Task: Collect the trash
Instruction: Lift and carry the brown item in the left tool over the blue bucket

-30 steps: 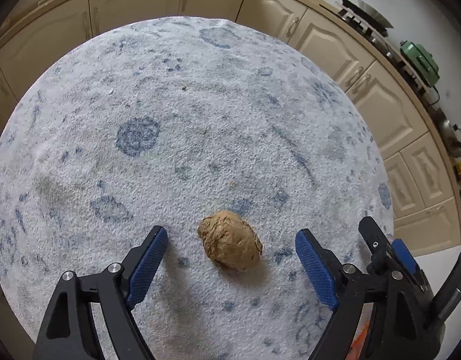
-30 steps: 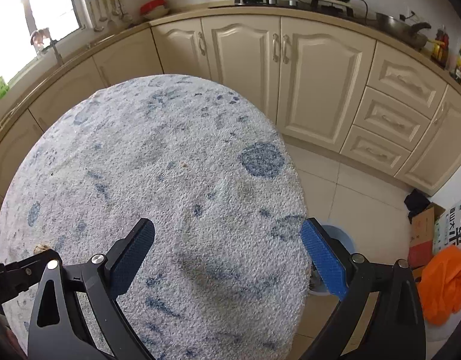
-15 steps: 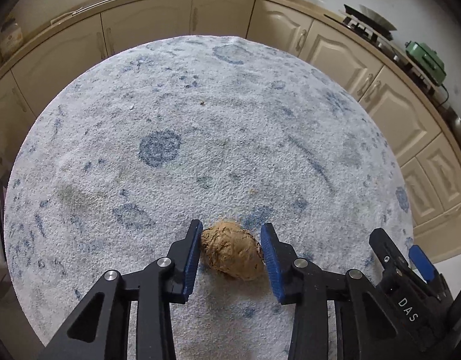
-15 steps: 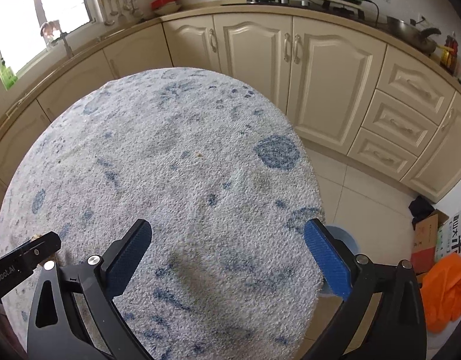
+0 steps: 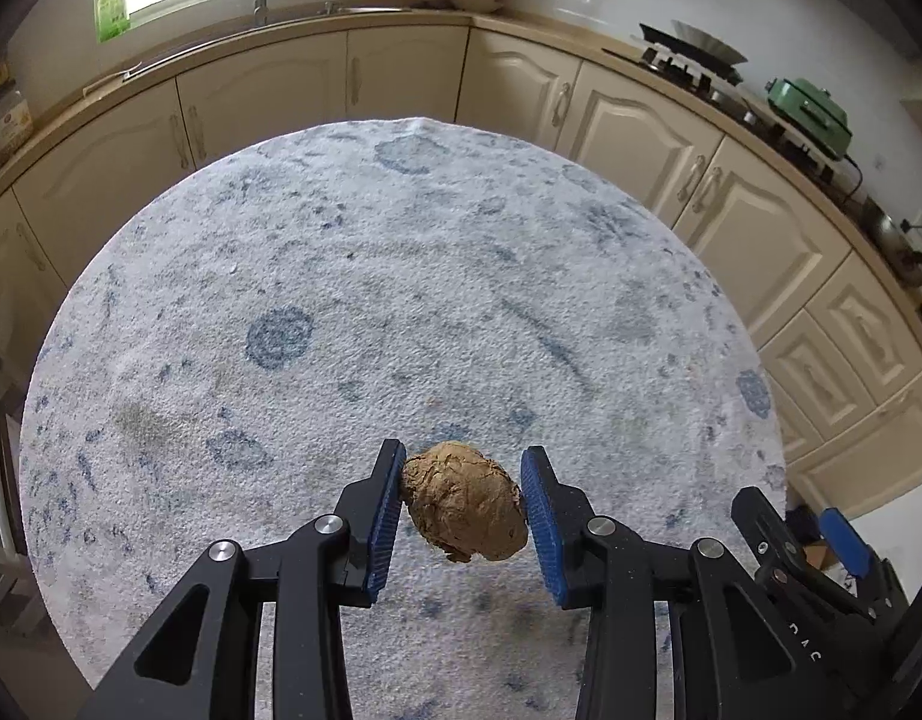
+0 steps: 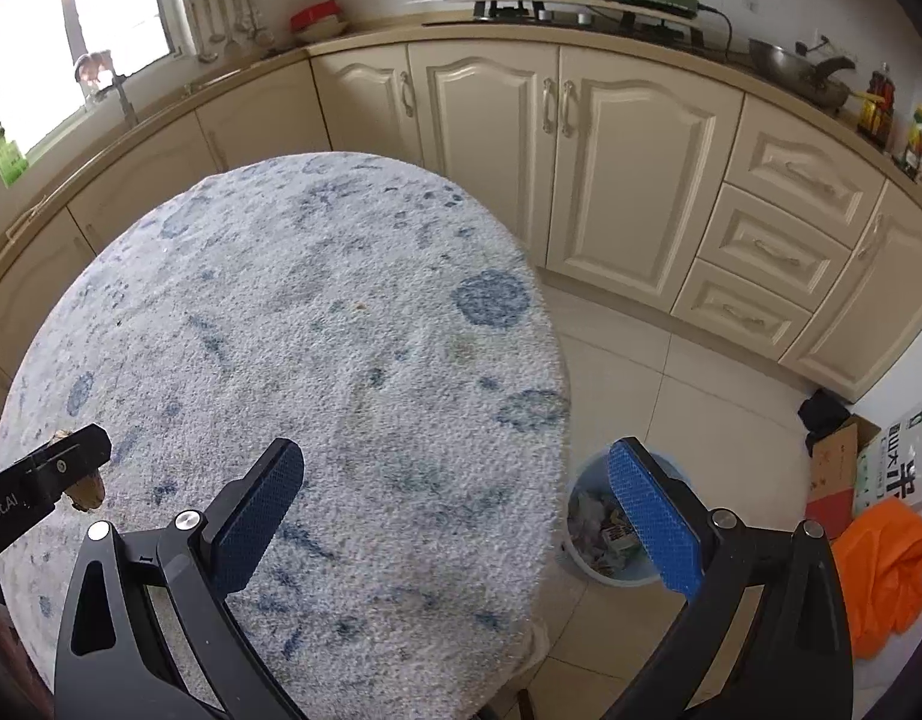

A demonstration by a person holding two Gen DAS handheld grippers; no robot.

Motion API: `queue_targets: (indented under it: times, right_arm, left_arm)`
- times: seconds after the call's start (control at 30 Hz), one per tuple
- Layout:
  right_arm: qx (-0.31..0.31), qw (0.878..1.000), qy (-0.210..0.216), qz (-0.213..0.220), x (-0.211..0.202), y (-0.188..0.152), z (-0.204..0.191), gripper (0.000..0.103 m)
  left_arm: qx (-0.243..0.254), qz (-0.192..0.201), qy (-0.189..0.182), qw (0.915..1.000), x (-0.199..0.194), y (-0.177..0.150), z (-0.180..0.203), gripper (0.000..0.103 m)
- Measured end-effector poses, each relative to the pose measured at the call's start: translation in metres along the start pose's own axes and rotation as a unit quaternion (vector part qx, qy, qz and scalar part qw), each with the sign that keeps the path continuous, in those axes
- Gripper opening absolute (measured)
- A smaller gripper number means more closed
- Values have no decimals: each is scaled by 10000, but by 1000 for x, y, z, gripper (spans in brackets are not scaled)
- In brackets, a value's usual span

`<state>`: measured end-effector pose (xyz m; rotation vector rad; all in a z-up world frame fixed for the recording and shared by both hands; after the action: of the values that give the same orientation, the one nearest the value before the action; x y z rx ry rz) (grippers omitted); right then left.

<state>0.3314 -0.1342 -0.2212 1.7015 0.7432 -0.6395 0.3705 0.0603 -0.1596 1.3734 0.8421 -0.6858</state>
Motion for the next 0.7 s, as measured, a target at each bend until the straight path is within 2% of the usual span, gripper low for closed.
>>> queue_targets:
  times: [0.2, 0.37, 0.57, 0.7]
  right_arm:
    - [466, 9982, -367, 95, -19, 3, 53, 103]
    - [906, 9930, -720, 223, -38, 0, 105, 103]
    - [1409, 9836, -1096, 270, -58, -13, 167, 103]
    - [1810, 9750, -1264, 266, -72, -30, 206, 103]
  left_arm:
    - [343, 178, -206, 9990, -15, 2, 35, 35]
    - [800, 234, -491, 9953, -23, -3, 86, 35]
    - [1455, 209, -745, 9863, -25, -18, 156, 35]
    - [1906, 214, -940, 9769, -24, -29, 206, 35]
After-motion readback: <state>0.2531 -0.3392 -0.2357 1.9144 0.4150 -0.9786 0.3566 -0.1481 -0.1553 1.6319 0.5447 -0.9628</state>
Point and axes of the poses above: each gripper's, at about its wrist camera, not at the fingertips, and x roughly the way its jaws point, z to its right, y to its top, the point moved 10 cm from there along x, roughly the way its jaws point, and after that the axes turned 9 degrees about y, right-handed, at the moved point
